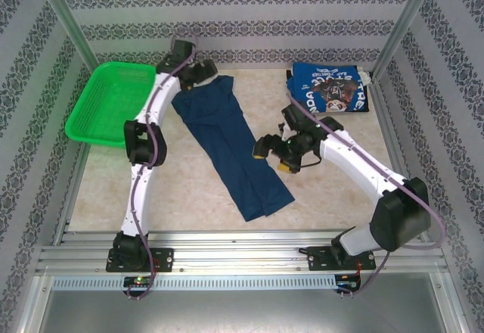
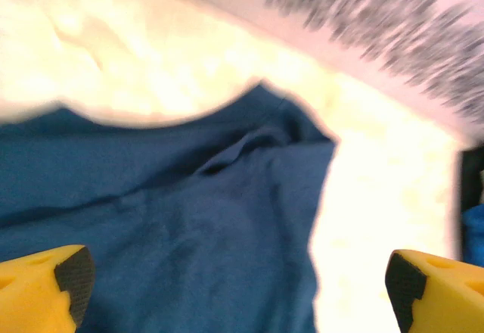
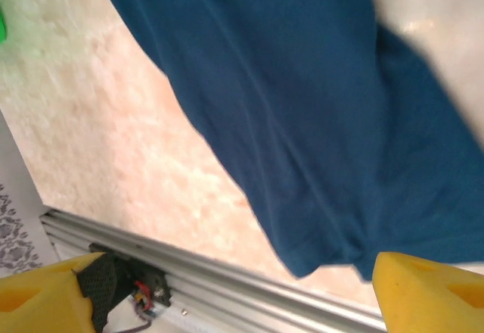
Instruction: Fold and stack the t-shirts
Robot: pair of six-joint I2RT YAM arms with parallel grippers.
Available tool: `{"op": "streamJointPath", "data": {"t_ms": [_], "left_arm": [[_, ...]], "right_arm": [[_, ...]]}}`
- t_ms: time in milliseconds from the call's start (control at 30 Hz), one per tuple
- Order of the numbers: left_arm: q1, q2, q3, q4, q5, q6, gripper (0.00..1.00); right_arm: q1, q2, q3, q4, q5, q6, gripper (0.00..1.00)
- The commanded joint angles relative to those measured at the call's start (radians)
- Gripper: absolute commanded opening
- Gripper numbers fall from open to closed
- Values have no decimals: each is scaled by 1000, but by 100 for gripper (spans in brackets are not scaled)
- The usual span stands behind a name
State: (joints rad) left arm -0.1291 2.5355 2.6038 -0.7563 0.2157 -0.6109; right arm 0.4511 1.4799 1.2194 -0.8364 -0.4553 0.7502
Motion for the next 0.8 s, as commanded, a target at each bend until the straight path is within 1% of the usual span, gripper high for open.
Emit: {"op": "streamJointPath", "data": {"t_ms": [0, 33, 100, 133, 167, 233, 300, 333, 400, 467, 567, 667, 767], "left_arm": [[34, -185, 15, -128, -87, 52, 99], [33, -203, 5, -189, -100, 57, 98], [19, -232, -49, -289, -149, 70, 92], [4, -261, -121, -301, -177, 75, 87], [-14, -300, -218, -261, -191, 76, 82], [-50, -409, -480, -88, -207, 50, 70], [-61, -446, -627, -9, -200, -6, 58], [-65, -448, -666, 9, -191, -30, 55], [-89, -453, -742, 64, -187, -49, 54], [-108, -436, -780, 97, -173, -66, 53], [-125, -390, -804, 119, -152, -92, 52], [-145, -343, -806, 132, -137, -100, 53], [-161, -260, -753, 117, -109, -97, 53]], "right_arm": [[-29, 109, 44, -63, 60, -213, 87], [-33, 134, 57, -66, 103, -246, 87], [-51, 170, 47, -27, 100, -295, 86], [-56, 184, 37, 0, 107, -315, 85], [-58, 196, 33, 17, 116, -334, 84], [-58, 228, 35, 41, 123, -373, 81], [-58, 253, 33, 50, 146, -392, 75], [-62, 259, 27, 50, 160, -392, 72], [-70, 258, 1, 51, 173, -391, 68], [-72, 246, -46, 70, 167, -379, 64], [-64, 229, -133, 107, 114, -338, 57], [-45, 208, -213, 151, 69, -285, 54], [-13, 182, -274, 174, 36, -230, 52]]}}
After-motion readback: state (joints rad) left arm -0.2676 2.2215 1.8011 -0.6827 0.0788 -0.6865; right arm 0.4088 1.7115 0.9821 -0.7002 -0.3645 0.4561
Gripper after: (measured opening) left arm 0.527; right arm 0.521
